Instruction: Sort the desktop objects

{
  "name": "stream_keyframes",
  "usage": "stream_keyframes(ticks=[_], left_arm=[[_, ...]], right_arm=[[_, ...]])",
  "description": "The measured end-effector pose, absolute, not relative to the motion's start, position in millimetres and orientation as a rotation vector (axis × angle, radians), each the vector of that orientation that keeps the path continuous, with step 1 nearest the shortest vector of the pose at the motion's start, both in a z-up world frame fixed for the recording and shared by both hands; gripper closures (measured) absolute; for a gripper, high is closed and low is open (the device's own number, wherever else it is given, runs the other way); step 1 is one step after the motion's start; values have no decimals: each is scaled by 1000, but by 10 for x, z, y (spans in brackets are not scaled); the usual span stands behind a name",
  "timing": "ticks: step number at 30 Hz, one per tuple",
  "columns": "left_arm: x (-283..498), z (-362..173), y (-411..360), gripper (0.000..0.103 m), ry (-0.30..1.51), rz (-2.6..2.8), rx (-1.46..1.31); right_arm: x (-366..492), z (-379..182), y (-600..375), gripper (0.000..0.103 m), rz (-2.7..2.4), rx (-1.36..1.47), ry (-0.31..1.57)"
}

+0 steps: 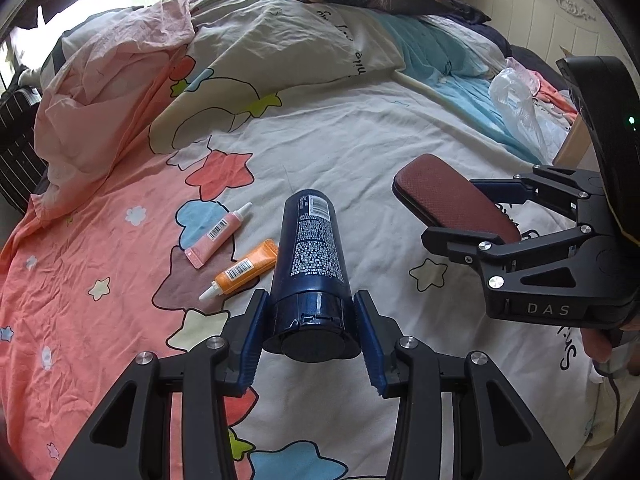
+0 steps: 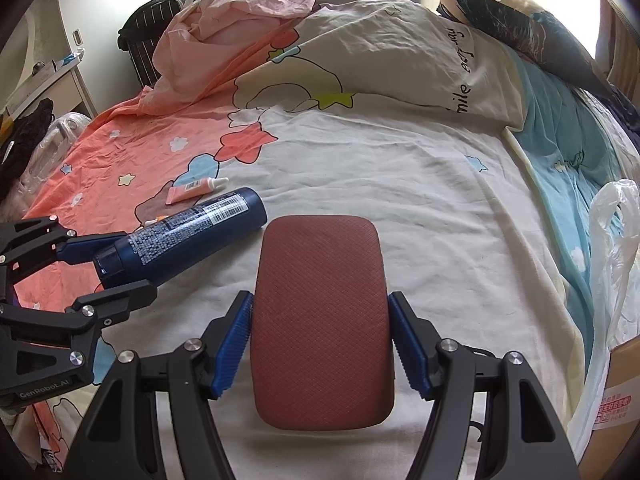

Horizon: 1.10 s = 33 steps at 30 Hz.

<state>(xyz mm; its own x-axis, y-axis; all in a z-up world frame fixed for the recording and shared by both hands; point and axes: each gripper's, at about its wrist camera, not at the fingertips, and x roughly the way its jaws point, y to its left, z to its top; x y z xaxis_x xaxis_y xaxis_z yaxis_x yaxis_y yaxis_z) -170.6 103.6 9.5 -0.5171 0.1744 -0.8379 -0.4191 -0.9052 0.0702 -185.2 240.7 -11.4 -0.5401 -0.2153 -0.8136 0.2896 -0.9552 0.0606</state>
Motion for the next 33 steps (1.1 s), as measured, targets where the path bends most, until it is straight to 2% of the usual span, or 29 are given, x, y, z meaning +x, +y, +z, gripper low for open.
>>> stream_keyframes(ticks=[18,33], left_arm=[[-1390,556,1144,64,356,2447,-1219],[-1245,799,1128,65,332,2451,-1213]], right_arm=[[-1471,315,2504,40,-2587,1242,114],[-1310,444,2506,40,-2597,1219,109]])
